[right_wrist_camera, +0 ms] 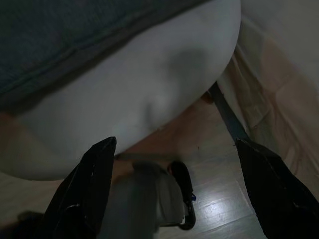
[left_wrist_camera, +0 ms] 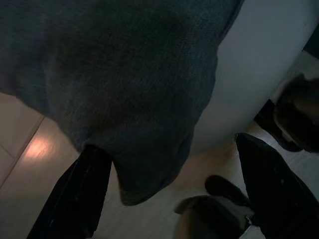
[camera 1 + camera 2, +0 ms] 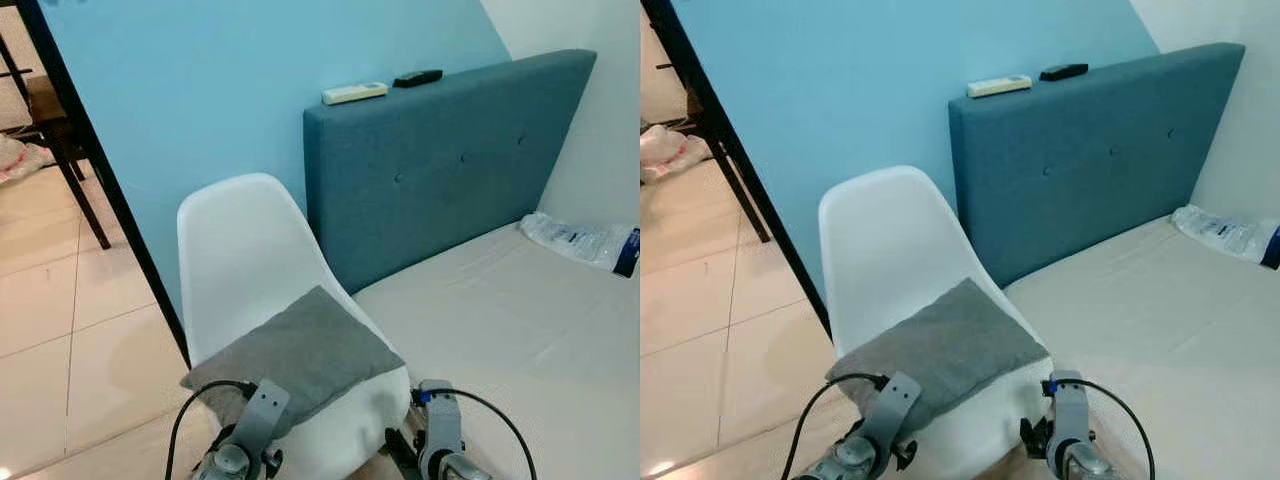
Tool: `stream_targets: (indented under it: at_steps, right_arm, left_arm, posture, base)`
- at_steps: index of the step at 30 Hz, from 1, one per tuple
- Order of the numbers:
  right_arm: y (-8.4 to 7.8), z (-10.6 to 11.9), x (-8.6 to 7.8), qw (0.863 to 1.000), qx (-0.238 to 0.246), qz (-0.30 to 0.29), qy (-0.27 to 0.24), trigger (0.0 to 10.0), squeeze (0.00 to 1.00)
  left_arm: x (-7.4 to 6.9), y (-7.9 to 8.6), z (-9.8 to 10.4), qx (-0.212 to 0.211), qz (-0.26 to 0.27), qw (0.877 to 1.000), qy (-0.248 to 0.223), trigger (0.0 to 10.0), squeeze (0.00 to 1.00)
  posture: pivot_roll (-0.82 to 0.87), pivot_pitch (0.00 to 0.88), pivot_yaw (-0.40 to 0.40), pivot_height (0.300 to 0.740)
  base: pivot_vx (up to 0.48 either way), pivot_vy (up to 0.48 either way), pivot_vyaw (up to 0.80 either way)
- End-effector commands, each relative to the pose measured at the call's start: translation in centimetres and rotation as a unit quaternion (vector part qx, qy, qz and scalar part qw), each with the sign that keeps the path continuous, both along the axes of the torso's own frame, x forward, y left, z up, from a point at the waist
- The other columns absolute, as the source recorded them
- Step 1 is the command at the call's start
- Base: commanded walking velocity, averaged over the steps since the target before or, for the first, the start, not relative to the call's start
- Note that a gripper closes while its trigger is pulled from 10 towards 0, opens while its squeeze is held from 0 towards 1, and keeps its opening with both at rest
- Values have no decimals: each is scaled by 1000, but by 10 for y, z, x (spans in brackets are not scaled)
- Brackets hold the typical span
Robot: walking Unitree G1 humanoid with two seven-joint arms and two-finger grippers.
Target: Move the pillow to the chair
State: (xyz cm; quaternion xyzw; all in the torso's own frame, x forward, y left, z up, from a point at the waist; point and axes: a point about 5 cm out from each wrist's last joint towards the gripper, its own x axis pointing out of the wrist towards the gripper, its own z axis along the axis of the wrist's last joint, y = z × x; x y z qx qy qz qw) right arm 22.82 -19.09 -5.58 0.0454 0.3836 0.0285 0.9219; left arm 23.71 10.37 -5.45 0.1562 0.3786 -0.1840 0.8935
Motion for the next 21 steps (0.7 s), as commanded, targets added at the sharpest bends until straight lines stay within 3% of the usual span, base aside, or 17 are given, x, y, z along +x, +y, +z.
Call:
stream_targets:
  at_steps: [1, 8, 20, 21]
  right_arm:
    - [5, -3, -3, 1000, 3, 10, 7, 10000, 0]
    - [7, -2, -2, 1000, 9, 4, -1, 10000, 0]
    - [10, 4, 5, 999, 37, -12, -33, 10000, 0]
    - [19, 16, 15, 989, 104, 1, -101, 10000, 0]
  left_arm:
    - [-1, 3, -1, 8, -7, 1000, 0, 10000, 0]
    - [-1, 3, -1, 9, -10, 1000, -1, 10000, 0]
    - [2, 5, 1, 10, -10, 1000, -11, 10000, 0]
    - [3, 5, 2, 8, -10, 1000, -14, 10000, 0]
  posture:
    - [-167, 0, 60, 611]
    - [-162, 0, 61, 581]
    - [-154, 0, 67, 581]
    - [-151, 0, 69, 581]
  base:
    - [0, 0, 0]
    - [0, 0, 0]
    - [0, 0, 0]
    - [0, 0, 0]
